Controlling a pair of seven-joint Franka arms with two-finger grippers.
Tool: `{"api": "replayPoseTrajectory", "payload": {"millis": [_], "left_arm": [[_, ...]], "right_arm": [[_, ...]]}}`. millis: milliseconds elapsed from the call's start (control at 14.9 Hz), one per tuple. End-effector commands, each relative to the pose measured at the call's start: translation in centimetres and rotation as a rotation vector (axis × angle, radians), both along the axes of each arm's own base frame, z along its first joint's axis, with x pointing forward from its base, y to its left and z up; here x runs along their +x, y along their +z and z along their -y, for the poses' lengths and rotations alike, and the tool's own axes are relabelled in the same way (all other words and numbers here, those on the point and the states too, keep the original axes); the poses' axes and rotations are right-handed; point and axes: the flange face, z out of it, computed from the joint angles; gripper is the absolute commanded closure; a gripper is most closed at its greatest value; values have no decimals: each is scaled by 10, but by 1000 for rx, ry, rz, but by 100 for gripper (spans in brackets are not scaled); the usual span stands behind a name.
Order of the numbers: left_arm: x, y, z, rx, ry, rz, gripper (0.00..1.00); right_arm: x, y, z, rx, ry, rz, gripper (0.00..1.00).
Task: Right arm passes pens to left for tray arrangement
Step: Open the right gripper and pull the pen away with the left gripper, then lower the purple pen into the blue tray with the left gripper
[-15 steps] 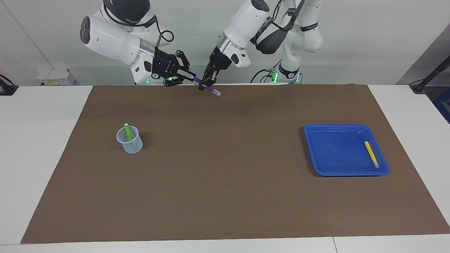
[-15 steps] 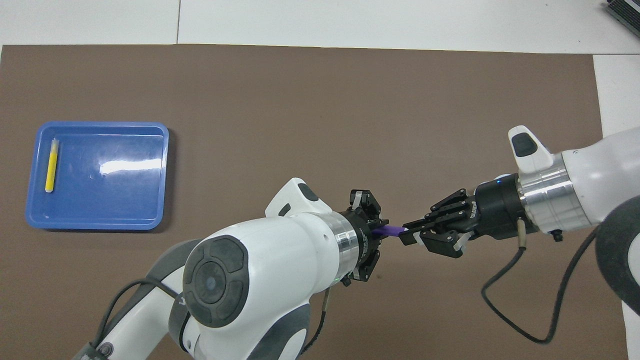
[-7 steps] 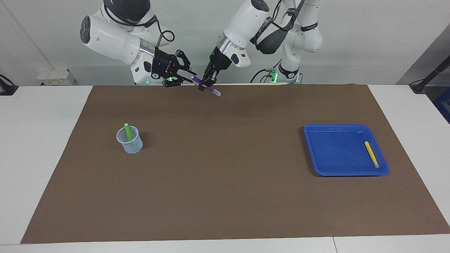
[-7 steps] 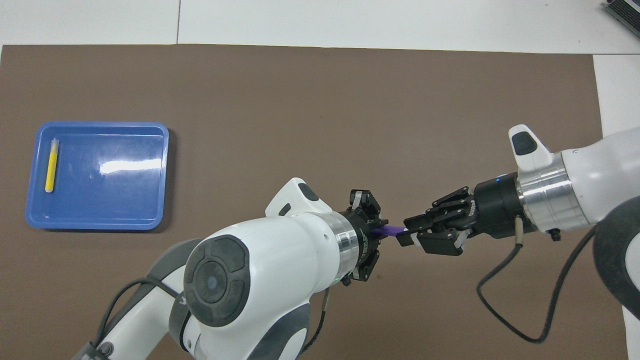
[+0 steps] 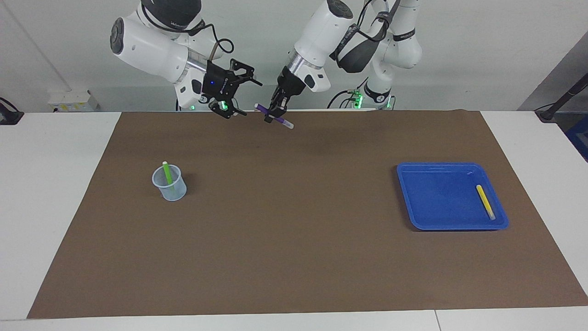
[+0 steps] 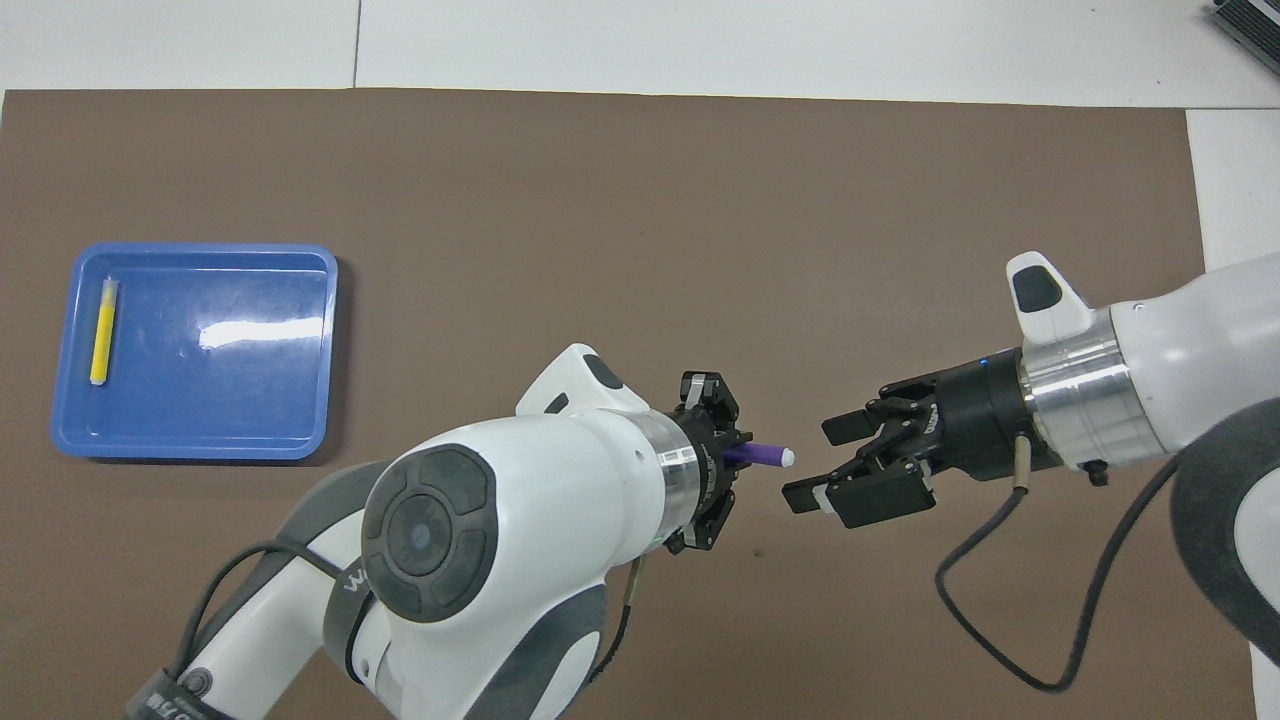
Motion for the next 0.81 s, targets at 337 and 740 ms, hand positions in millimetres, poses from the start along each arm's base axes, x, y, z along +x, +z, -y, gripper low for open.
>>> {"api": "replayPoseTrajectory", "payload": {"millis": [337,740], "left_arm": [[59,-14,-89,106,-103,22,100],[93,-34,-193,172,-274,29,100]], "right_arm": [[4,-10,32,-232,-38,56,0],[11,-18,66,-453,-70,90,0]]}}
